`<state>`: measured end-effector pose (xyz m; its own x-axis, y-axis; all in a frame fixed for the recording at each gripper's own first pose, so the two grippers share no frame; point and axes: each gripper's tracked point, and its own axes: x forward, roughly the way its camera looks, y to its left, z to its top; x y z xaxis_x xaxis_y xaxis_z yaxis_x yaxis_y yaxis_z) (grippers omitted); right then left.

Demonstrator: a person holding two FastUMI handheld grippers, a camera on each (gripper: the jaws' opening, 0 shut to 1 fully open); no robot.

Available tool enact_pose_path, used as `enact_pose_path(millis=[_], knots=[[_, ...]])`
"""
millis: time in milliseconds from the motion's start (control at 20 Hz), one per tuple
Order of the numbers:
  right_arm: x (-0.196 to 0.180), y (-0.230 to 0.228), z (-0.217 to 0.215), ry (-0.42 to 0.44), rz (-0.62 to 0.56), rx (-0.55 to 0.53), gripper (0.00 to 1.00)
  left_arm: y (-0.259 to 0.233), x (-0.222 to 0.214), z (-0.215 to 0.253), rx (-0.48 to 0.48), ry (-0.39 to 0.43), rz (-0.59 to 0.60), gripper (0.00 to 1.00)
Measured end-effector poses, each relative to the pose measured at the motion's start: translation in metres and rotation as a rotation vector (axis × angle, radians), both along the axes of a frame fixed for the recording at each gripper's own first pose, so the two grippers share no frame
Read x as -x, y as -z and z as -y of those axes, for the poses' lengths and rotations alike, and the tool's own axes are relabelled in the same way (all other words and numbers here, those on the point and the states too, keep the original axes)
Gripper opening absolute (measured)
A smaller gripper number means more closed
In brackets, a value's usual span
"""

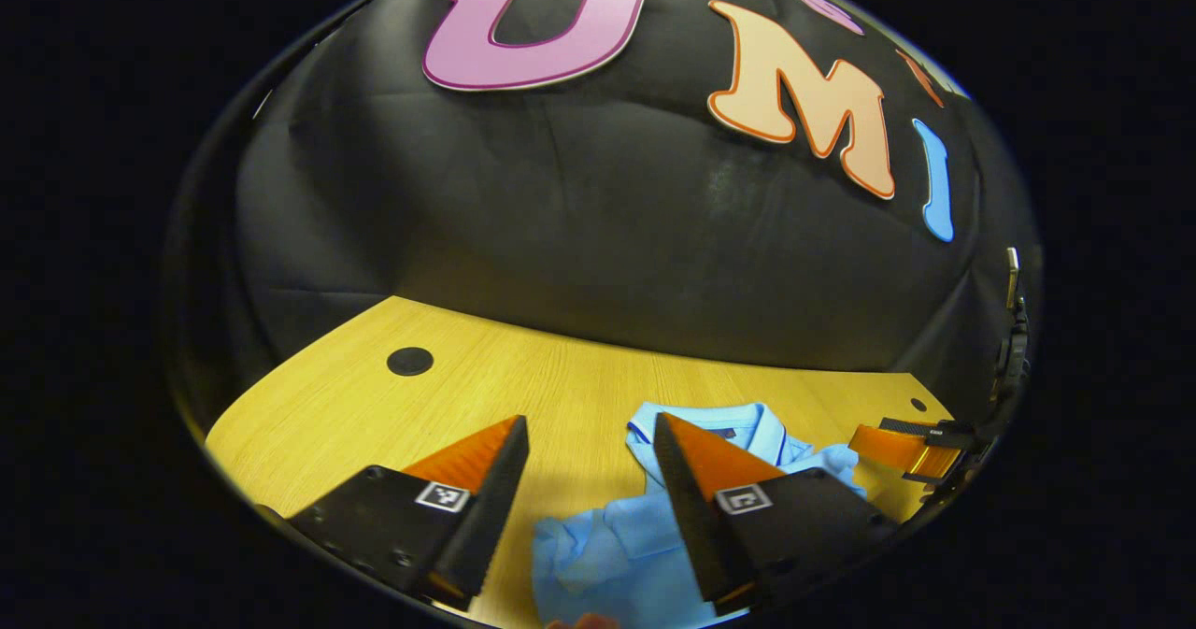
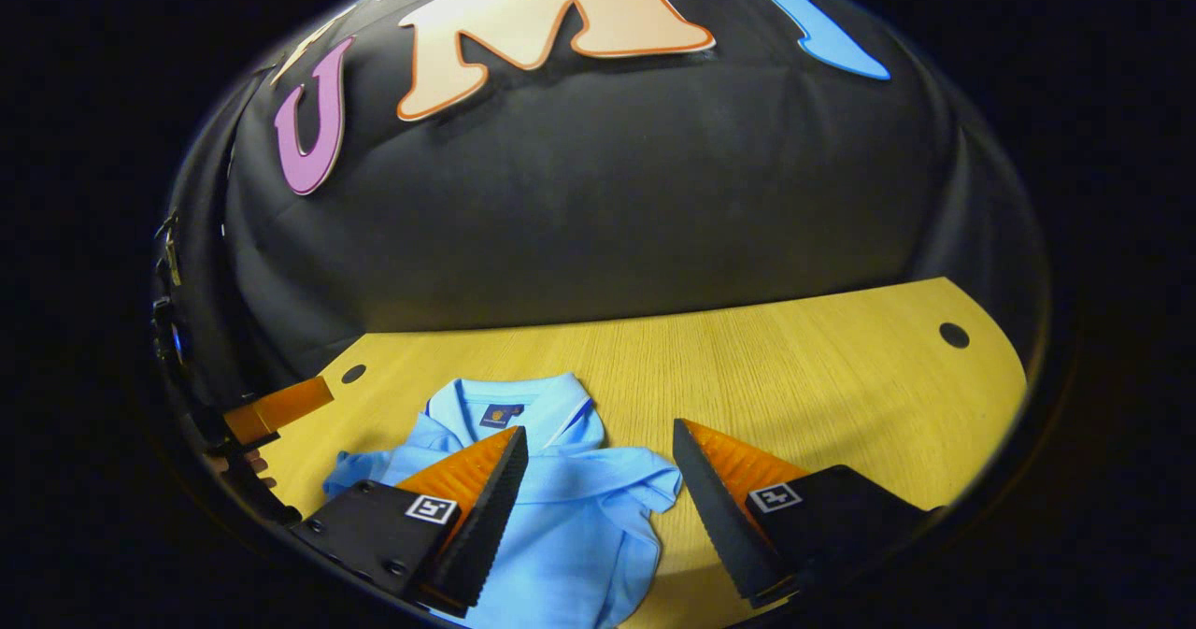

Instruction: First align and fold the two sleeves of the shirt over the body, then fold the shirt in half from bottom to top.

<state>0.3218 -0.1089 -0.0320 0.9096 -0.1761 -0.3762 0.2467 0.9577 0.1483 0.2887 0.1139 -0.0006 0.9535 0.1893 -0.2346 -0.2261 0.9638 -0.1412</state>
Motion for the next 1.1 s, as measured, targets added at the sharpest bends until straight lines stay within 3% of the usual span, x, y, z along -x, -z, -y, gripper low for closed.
enact_pose_path(millis=[100, 550, 800, 1100], knots=[[0.012, -0.018, -0.007, -0.01, 0.037, -0.003, 0.96, -0.015, 0.02, -0.004, -0.041, -0.017, 0.023, 0.9], [0.138, -0.068, -0.042, -0.082, 0.175, 0.032, 0.98, -0.073, 0.149, 0.022, -0.175, 0.02, 0.18, 0.89], [0.217, -0.068, -0.067, -0.12, 0.247, 0.094, 0.98, -0.067, 0.215, 0.039, -0.241, 0.028, 0.231, 0.89], [0.289, -0.068, -0.086, -0.126, 0.334, 0.091, 0.98, -0.041, 0.274, 0.044, -0.216, 0.015, 0.262, 0.89]])
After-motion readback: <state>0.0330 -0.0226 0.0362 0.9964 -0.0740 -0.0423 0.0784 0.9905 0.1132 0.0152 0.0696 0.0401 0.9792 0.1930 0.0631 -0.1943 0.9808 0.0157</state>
